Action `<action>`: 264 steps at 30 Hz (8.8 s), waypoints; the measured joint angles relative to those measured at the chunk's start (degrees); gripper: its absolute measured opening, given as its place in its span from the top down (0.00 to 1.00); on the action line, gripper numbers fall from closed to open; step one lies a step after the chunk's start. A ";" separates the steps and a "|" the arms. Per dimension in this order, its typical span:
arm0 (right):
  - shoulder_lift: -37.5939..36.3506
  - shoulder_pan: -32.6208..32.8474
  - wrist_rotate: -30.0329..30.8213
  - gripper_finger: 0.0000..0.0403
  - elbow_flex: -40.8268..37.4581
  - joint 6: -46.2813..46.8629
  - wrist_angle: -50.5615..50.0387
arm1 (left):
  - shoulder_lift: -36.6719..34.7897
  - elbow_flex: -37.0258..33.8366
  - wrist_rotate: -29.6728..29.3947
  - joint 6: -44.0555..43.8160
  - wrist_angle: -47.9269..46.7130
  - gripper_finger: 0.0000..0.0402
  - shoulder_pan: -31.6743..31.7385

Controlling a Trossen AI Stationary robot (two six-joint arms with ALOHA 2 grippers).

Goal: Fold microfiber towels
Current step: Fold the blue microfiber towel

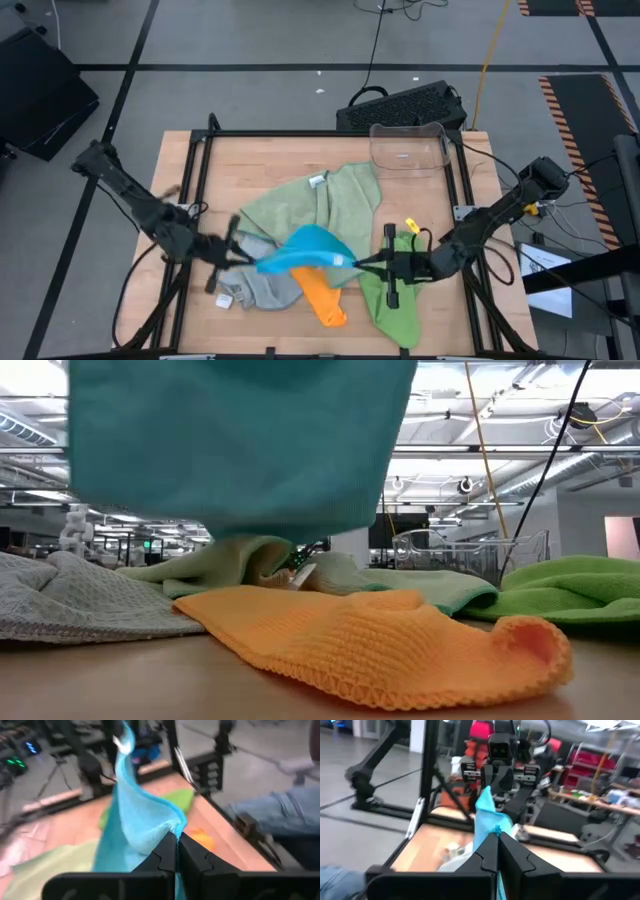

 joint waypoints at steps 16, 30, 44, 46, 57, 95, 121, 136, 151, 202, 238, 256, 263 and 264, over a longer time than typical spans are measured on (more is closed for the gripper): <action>0.63 -0.56 0.47 1.00 0.01 6.19 -6.73 | 14.34 -0.02 -1.08 -3.91 11.62 0.97 0.14; 4.76 -0.52 -1.86 1.00 0.01 13.42 -11.87 | 32.12 0.00 1.90 -11.16 21.53 0.53 -5.48; 4.75 0.66 -1.81 1.00 0.03 15.07 -13.91 | 39.54 0.00 -11.10 -33.07 14.59 0.56 -8.64; 4.75 0.66 -1.81 1.00 0.02 15.06 -13.91 | 41.19 0.00 -11.61 -33.10 15.92 0.56 -8.20; 4.75 1.97 -1.85 1.00 0.01 15.47 -14.65 | 38.68 0.02 -24.06 -36.19 3.55 0.96 -7.64; 4.70 8.18 4.16 1.00 -4.59 26.91 -15.83 | 18.45 2.41 -17.43 -43.36 -35.56 0.53 10.76; 4.75 6.98 2.57 1.00 -8.43 23.97 -9.01 | 32.96 2.64 0.27 -43.90 4.74 0.49 16.94; 4.77 6.98 2.65 1.00 -8.41 23.91 -9.18 | 40.37 2.67 6.92 -41.63 18.51 0.59 17.99; 4.77 7.17 4.62 1.00 -8.36 18.33 -2.54 | 27.41 2.69 5.92 -22.85 21.43 0.86 15.11; -9.07 -34.47 -15.70 1.00 13.87 -9.16 -3.04 | -16.04 2.71 -6.48 23.12 30.56 0.99 25.04; -7.04 -14.29 -22.89 1.00 -8.65 16.54 2.23 | 3.57 0.98 5.87 -18.51 4.07 0.99 6.81; 6.01 -21.15 -15.21 1.00 -9.56 14.62 8.32 | 1.81 0.98 -19.06 -40.21 -20.44 0.98 10.14; 6.26 -23.03 -15.25 1.00 -9.54 18.35 -0.86 | 3.17 0.98 -15.81 -40.47 -20.48 0.99 15.11; 6.26 -23.31 -15.25 1.00 -9.54 18.62 -1.83 | 3.20 0.98 -15.70 -40.44 -20.37 0.99 15.78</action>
